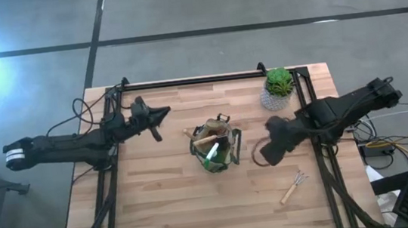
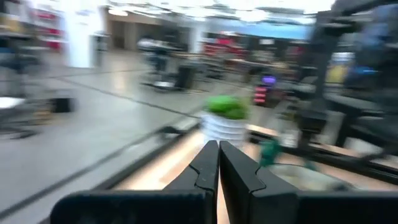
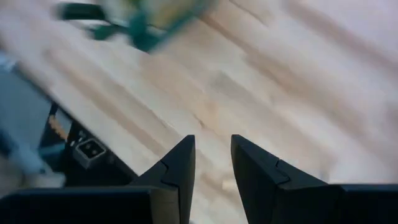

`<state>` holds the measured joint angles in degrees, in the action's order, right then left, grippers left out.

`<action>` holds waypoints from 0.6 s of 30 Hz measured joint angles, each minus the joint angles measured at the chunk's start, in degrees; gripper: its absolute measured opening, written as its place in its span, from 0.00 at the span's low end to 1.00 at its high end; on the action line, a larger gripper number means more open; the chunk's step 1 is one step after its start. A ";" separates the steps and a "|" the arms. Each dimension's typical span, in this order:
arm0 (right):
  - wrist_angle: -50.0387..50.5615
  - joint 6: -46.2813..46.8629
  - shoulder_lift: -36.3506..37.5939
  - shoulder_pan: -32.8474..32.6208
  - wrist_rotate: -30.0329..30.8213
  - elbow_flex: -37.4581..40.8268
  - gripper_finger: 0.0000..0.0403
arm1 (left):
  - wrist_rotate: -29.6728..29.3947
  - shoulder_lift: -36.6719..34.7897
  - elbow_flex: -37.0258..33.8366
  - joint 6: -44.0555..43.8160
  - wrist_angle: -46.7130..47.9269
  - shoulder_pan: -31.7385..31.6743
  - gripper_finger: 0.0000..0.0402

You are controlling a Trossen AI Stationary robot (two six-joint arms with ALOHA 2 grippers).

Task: Pick & Place Garden tools in Gardening bag
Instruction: Put the brown hand rake into the light brown gardening bag

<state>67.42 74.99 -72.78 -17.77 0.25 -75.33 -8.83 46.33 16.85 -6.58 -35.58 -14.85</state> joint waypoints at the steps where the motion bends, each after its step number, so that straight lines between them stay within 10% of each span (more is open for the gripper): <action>1: 1.91 5.55 0.08 -1.26 -0.02 0.06 0.24 | -2.50 0.00 -0.03 0.50 0.04 -0.04 0.04; 12: 5.27 55.58 -1.55 -17.56 12.14 1.91 0.24 | -6.68 0.00 -0.21 6.90 0.44 -0.02 0.04; 18: 4.99 60.90 -7.43 -21.13 7.72 3.03 0.24 | -6.67 0.02 -0.25 8.10 0.55 -0.02 0.04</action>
<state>72.41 135.89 -80.21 -38.90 7.97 -72.30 -15.50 46.35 16.60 1.52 -35.03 -14.87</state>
